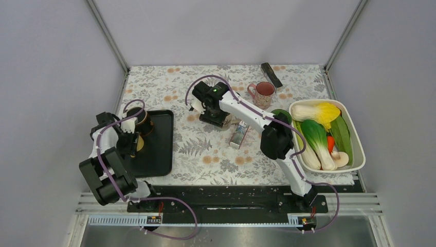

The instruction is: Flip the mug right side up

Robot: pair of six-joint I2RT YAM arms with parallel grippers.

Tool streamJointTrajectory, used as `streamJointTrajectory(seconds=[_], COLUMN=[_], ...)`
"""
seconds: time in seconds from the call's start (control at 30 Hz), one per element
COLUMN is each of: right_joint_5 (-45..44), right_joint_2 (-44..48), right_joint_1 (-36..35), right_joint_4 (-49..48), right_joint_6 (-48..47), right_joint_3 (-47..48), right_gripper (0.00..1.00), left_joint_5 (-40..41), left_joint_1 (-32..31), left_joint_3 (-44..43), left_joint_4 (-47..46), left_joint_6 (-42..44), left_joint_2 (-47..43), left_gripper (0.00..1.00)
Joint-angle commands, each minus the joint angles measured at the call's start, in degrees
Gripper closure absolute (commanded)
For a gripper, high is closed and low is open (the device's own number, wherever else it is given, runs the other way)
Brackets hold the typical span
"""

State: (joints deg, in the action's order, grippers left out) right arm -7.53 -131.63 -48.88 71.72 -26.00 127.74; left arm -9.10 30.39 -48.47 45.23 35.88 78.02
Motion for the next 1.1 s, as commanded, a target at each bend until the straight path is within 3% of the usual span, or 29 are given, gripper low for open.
streamJointTrajectory(seconds=[0.0, 0.13, 0.27, 0.43, 0.53, 0.6, 0.63, 0.87, 1.07], right_joint_5=[-1.6, -1.0, -0.2, -0.6, -0.4, 0.1, 0.6, 4.0, 19.4], right_joint_2=[2.1, 5.1, 8.7, 15.1, 20.1, 23.5, 25.1, 36.1, 45.6], right_joint_1=[-0.3, -0.7, -1.0, -1.1, -1.2, -1.2, -1.2, -1.2, -1.1], right_joint_4=[0.5, -1.3, -3.0, -7.1, -11.3, -15.1, -17.7, -37.2, -63.5], right_joint_6=[-0.1, 1.1, 2.0, 3.4, 4.1, 4.4, 4.6, 11.0, 23.2], right_joint_3=[1.8, 0.1, -3.2, -10.3, -15.8, -19.5, -21.1, -33.1, -48.8], right_gripper=[0.39, 0.34, 0.34, 0.32, 0.22, 0.03, 0.01, 0.01, 0.01], left_joint_5=[-2.6, -3.5, -3.6, -4.3, -6.0, -7.0, -7.7, -12.9, -26.3], left_joint_1=[0.5, 0.5, 0.5, 0.9, 1.3, 1.3, 1.3, 1.3, 0.6], left_joint_3=[1.1, 1.1, 1.0, 1.3, 1.2, 0.9, 0.5, -4.4, -12.7], left_joint_4=[-6.6, -7.6, -7.5, -5.5, -2.3, 0.1, 1.4, 10.4, 21.6], left_joint_6=[-1.2, -1.6, -1.2, -0.7, -0.1, 0.4, 0.5, 2.1, 5.8], left_joint_2=[1.3, 2.1, 3.3, 0.4, -4.7, -8.6, -10.5, -17.3, -16.8], left_gripper=[0.5, 0.67, 0.99, 1.0, 1.0, 1.0, 1.0, 1.0, 1.0])
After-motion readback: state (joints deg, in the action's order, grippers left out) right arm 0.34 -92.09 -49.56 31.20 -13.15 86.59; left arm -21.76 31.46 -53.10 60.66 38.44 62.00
